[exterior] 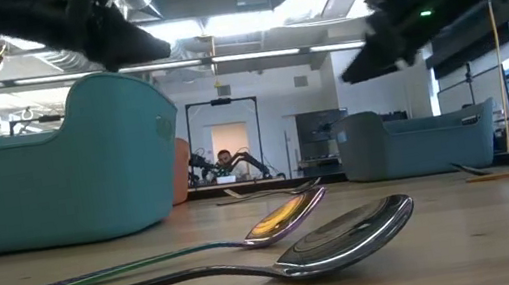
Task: Sort silverware by color (type)
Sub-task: Put the top yellow fork into the orange bin
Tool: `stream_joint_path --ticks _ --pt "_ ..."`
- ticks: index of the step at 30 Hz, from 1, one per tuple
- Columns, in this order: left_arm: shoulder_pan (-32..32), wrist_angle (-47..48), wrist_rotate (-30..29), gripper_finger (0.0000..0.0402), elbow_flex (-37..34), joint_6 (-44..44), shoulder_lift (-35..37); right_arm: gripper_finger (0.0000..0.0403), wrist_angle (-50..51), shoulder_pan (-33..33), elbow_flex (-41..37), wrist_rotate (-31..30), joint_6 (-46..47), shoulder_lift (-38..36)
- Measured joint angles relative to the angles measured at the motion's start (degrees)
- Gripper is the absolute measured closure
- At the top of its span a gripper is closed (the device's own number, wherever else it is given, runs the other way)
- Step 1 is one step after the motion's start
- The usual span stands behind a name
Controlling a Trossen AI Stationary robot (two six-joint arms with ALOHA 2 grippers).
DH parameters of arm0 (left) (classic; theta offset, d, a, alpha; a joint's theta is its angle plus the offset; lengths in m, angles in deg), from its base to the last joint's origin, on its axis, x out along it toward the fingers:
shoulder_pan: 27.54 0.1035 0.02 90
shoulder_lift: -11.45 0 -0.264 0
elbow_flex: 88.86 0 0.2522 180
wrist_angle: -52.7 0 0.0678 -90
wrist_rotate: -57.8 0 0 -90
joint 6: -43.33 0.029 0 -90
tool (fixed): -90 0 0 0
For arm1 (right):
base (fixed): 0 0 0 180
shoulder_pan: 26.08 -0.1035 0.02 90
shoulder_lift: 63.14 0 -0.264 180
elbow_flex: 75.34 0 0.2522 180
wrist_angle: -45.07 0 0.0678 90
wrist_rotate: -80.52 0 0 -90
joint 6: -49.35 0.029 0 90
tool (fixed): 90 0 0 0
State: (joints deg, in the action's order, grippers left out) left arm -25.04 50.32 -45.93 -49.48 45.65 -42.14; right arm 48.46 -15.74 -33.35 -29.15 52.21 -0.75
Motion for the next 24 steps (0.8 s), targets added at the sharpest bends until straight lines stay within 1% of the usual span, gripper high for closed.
stream_joint_path --ticks 3,6,12,16,21,24 --pt "-0.39 -9.27 0.40 0.0298 -4.85 -0.14 0.41 0.0214 1.05 2.66 7.00 4.63 -1.52 8.39" --pt "-0.57 -13.49 0.51 0.0298 -8.63 -1.27 0.39 0.0214 4.82 4.79 14.92 8.44 -2.94 16.56" --pt "-2.44 -13.92 0.51 0.0299 -12.20 -6.17 0.36 0.0214 16.27 8.35 31.07 13.74 -4.81 31.62" --pt "-4.04 -13.97 0.59 0.0299 -12.81 -6.34 0.36 0.0214 21.63 9.86 40.37 16.92 -6.56 40.43" --pt "-4.82 -14.14 0.55 0.0299 -12.81 -6.29 0.36 0.0214 28.22 11.52 49.57 20.61 -9.44 49.71" --pt "-5.13 -13.65 0.56 0.0299 -12.81 -6.38 0.36 0.0214 31.14 11.96 52.67 20.87 -9.69 53.91"
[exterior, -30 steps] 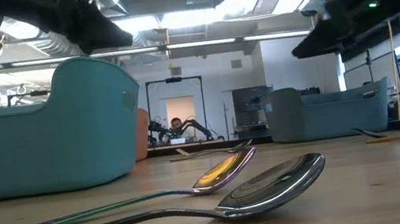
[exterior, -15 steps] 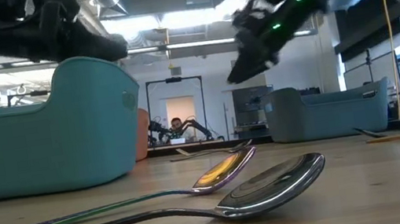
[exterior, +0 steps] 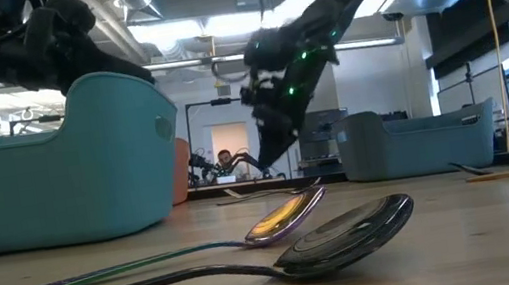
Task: Sort silverware by color (type)
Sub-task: Put the top yellow fork into the orange bin
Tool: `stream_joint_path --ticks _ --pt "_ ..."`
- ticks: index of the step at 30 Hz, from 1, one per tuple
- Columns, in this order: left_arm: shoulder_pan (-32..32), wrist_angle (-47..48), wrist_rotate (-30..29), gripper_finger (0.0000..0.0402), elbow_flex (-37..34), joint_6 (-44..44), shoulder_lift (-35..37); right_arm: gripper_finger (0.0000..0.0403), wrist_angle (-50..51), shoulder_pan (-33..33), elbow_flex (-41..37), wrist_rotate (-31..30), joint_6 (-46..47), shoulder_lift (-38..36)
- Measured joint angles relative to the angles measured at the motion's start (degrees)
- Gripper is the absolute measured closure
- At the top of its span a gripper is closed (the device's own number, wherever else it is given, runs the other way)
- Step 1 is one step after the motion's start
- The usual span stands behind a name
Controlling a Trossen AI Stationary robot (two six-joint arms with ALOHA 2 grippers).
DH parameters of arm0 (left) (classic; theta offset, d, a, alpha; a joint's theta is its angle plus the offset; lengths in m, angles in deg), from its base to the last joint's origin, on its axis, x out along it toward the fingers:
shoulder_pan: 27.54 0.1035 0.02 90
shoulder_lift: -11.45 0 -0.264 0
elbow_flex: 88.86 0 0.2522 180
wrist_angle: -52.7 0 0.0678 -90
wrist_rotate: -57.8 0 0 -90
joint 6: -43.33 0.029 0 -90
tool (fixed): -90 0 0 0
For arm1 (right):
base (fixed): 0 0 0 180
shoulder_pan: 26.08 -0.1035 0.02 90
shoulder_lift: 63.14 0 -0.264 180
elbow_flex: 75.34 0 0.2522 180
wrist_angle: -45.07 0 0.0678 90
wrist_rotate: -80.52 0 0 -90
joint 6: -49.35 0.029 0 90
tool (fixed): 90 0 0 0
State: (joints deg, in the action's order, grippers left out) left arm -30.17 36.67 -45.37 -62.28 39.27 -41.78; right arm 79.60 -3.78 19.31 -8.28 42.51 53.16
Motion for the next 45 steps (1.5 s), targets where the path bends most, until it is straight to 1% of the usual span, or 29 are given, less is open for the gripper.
stream_joint_path --ticks 5,7,9,16,20,25,32,38,41,45 --pt "-0.74 0.54 0.00 0.0298 0.00 -0.07 0.00 0.0214 0.48 0.36 0.86 -0.31 -0.83 3.42" --pt "-0.85 0.65 -0.01 0.0299 0.00 -0.07 0.00 0.0215 1.00 0.65 0.84 -2.06 -1.11 3.80" --pt "-0.85 0.65 -0.01 0.0298 0.00 -0.07 0.00 0.0219 0.06 0.80 0.87 -1.66 -1.14 3.75" --pt "-0.85 0.65 -0.02 0.0298 0.00 -0.07 0.00 0.0258 0.81 1.40 0.90 -1.64 -2.88 3.67" --pt "-0.83 0.64 -0.02 0.0298 0.02 -0.09 0.00 0.0272 2.36 1.40 0.90 -1.65 -3.98 3.67" --pt "-0.83 0.63 -0.02 0.0298 0.02 -0.09 0.00 0.0274 5.38 1.38 0.98 -1.04 -4.22 3.78" --pt "-0.81 0.57 -0.56 0.0298 0.05 -0.09 0.00 0.0274 6.43 1.31 1.17 -0.16 -4.29 5.33" --pt "-0.81 0.60 -1.12 0.0298 0.07 -0.09 0.00 0.0274 9.21 1.35 0.66 -0.73 -4.19 2.78" --pt "-0.81 0.62 -1.12 0.0298 0.07 -0.09 0.00 0.0274 8.17 1.33 0.77 0.31 -4.09 0.69" --pt "-0.81 0.63 -1.12 0.0298 0.07 -0.09 0.00 0.0274 7.01 1.29 0.83 5.10 -2.41 0.34"
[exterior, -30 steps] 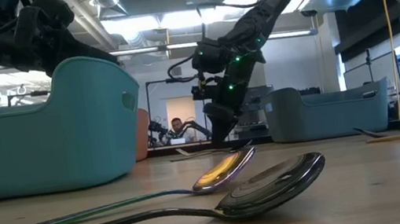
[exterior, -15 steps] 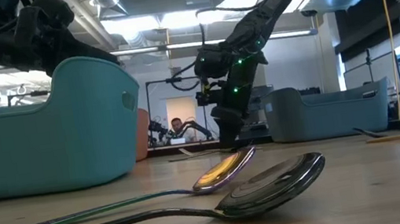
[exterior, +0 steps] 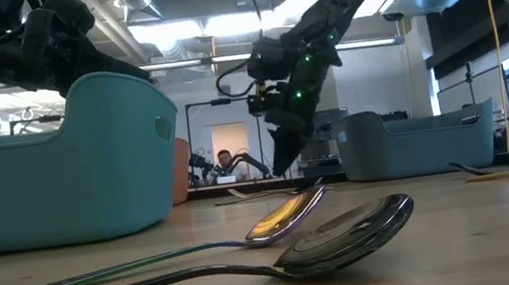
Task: Sort silverware by color (type)
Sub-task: Put the top yellow fork into the orange bin
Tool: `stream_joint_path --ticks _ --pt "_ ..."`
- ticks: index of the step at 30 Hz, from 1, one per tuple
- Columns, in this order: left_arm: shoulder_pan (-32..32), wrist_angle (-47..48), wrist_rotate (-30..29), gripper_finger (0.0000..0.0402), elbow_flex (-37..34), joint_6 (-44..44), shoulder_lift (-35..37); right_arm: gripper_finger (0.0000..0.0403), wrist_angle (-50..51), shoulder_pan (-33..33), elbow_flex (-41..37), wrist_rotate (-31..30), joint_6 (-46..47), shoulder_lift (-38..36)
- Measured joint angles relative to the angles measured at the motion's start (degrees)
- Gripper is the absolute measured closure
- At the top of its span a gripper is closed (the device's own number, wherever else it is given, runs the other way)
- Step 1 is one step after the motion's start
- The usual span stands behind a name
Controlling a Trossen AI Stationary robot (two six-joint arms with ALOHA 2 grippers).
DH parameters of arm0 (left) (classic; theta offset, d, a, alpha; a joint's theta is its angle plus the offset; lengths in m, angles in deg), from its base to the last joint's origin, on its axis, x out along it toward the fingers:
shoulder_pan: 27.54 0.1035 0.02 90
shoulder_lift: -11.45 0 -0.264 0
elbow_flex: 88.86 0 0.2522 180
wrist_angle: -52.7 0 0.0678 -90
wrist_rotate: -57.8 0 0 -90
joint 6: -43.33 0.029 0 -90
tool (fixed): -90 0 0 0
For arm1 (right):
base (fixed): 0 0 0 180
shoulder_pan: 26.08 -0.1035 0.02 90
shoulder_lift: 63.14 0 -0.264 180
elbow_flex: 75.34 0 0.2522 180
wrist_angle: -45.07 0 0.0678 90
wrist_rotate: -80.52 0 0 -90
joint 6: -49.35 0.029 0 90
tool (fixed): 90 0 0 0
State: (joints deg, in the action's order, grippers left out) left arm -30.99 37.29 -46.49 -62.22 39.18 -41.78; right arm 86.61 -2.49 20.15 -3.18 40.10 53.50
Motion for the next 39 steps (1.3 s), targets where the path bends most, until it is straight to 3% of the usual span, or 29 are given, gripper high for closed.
stream_joint_path --ticks 15,18,25,33,39 --pt "0.00 0.35 -0.02 0.0298 0.00 0.00 0.00 0.0277 -0.55 -0.97 0.18 -2.20 2.81 4.64" --pt "0.00 0.35 -0.01 0.0298 0.00 0.00 0.00 0.0300 -0.54 -1.07 0.18 -2.20 2.07 4.69" --pt "0.00 0.35 -0.01 0.0298 0.00 0.17 0.00 0.0394 -1.05 -1.09 0.14 -2.97 -0.60 4.49" --pt "0.00 0.02 0.00 0.0298 0.00 -0.01 -0.02 0.0395 -2.61 -1.07 -0.13 -8.45 -3.84 1.73" --pt "0.04 -0.02 -1.10 0.0298 0.00 -1.34 -0.01 0.0399 -2.11 -1.14 -0.08 -8.64 -6.11 -2.26"
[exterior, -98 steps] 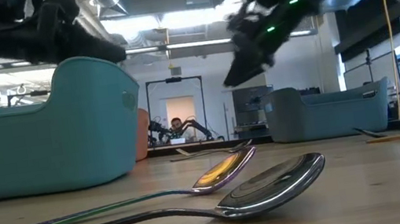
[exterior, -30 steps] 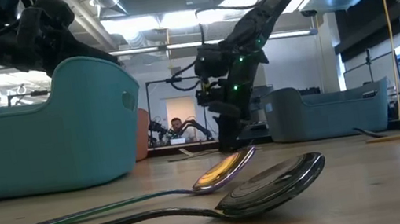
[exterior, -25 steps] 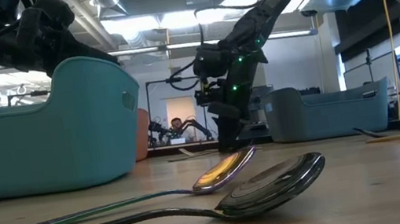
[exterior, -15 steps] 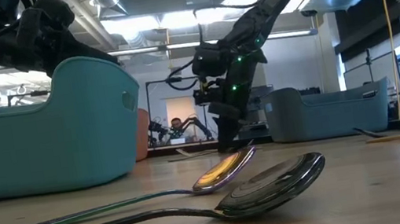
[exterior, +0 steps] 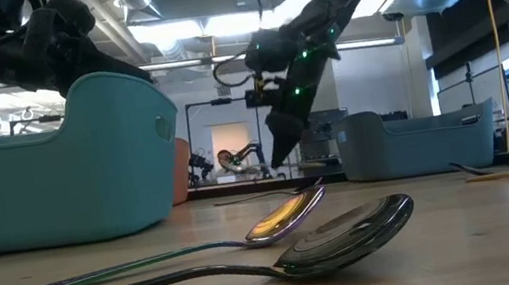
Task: Sort silverware by color (type)
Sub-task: Put the top yellow fork into the orange bin
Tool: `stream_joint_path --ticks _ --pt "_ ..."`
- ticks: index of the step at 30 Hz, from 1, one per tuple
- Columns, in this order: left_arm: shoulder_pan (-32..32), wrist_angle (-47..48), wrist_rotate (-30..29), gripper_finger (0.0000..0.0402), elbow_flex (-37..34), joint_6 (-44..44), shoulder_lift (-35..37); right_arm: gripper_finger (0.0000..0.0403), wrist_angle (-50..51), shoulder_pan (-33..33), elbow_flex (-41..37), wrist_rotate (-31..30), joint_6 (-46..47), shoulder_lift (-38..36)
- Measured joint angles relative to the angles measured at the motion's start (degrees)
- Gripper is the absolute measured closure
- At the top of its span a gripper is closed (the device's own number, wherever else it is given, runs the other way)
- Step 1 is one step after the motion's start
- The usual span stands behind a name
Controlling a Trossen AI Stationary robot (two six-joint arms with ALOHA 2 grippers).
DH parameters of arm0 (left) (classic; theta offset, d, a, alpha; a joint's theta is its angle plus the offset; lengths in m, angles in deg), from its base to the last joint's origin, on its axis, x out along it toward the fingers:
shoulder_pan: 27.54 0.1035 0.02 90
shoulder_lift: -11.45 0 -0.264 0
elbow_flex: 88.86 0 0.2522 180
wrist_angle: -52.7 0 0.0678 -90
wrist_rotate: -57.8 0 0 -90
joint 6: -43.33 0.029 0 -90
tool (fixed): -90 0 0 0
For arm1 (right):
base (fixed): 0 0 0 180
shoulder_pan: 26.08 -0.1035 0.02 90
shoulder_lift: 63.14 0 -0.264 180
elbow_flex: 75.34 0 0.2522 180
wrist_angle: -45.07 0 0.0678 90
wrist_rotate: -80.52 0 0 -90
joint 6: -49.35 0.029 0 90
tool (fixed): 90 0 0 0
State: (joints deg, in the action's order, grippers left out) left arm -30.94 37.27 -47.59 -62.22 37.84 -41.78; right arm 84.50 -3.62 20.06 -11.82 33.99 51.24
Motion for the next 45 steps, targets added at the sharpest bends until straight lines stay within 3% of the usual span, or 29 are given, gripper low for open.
stream_joint_path --ticks 4,9,14,20,23,32,45 --pt "0.03 0.00 -2.26 0.0289 0.00 -0.39 0.01 0.0401 -1.22 -0.38 -0.69 1.39 -0.23 -3.12" --pt "1.82 -0.77 -3.97 0.0247 0.00 -0.49 -0.02 0.0401 -10.09 -0.37 -8.97 1.41 -0.16 -8.54" --pt "4.34 -4.56 -5.56 0.0215 0.02 -1.46 0.00 0.0402 -26.95 -1.21 -19.96 1.29 0.96 -14.39" --pt "6.64 -7.56 -9.13 0.0212 0.02 -3.92 -0.02 0.0402 -55.19 -5.31 -32.21 1.38 1.82 -17.49" --pt "7.37 -10.19 -8.76 0.0211 0.02 -4.49 -0.02 0.0402 -64.05 -7.86 -35.12 1.29 1.88 -17.47" --pt "8.17 -18.47 -7.57 0.0211 0.80 -3.75 -3.96 0.0402 -67.27 -12.90 -35.50 -1.69 1.42 -17.47" --pt "8.11 -18.00 -8.54 0.0211 13.78 0.08 -19.65 0.0402 -67.97 -13.14 -35.50 -2.22 1.38 -17.47"
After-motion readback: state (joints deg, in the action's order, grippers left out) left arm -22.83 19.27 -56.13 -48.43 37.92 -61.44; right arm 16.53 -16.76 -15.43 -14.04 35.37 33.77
